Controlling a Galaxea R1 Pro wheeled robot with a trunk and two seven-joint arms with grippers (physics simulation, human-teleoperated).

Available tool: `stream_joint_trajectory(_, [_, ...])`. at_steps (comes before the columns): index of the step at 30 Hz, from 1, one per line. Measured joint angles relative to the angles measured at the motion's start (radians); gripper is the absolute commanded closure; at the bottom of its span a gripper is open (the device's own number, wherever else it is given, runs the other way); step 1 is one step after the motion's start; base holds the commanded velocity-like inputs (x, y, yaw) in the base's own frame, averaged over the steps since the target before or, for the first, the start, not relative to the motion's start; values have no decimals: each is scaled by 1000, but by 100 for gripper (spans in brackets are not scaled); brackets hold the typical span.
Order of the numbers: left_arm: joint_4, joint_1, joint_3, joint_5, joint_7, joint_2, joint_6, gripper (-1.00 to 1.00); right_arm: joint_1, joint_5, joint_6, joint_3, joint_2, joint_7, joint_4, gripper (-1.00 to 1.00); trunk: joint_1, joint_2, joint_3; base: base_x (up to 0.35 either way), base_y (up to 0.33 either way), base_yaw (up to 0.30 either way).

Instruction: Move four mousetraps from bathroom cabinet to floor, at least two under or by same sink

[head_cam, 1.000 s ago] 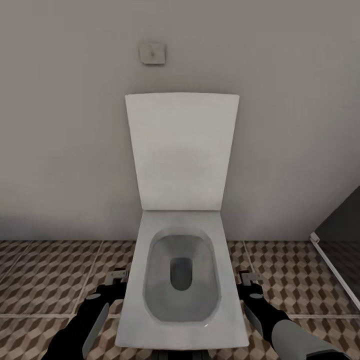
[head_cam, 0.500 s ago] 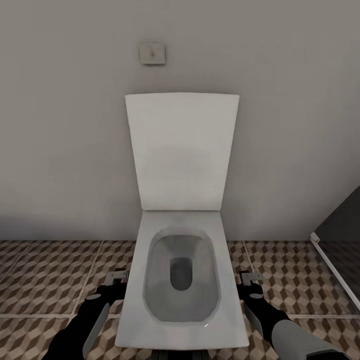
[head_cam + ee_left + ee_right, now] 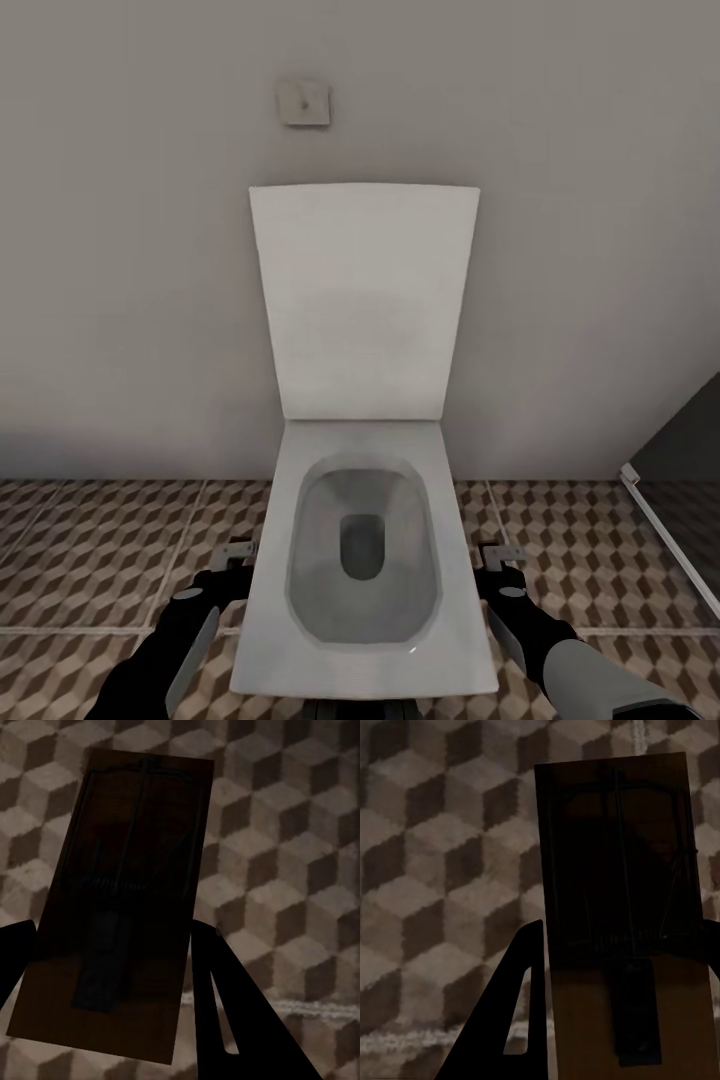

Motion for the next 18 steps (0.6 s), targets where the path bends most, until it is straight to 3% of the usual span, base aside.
stream_joint_trajectory(18, [-2,0,1,0,2,2,6,100,0,-1,3,0,0,-2,0,100,8,-4,-70,0,0,0])
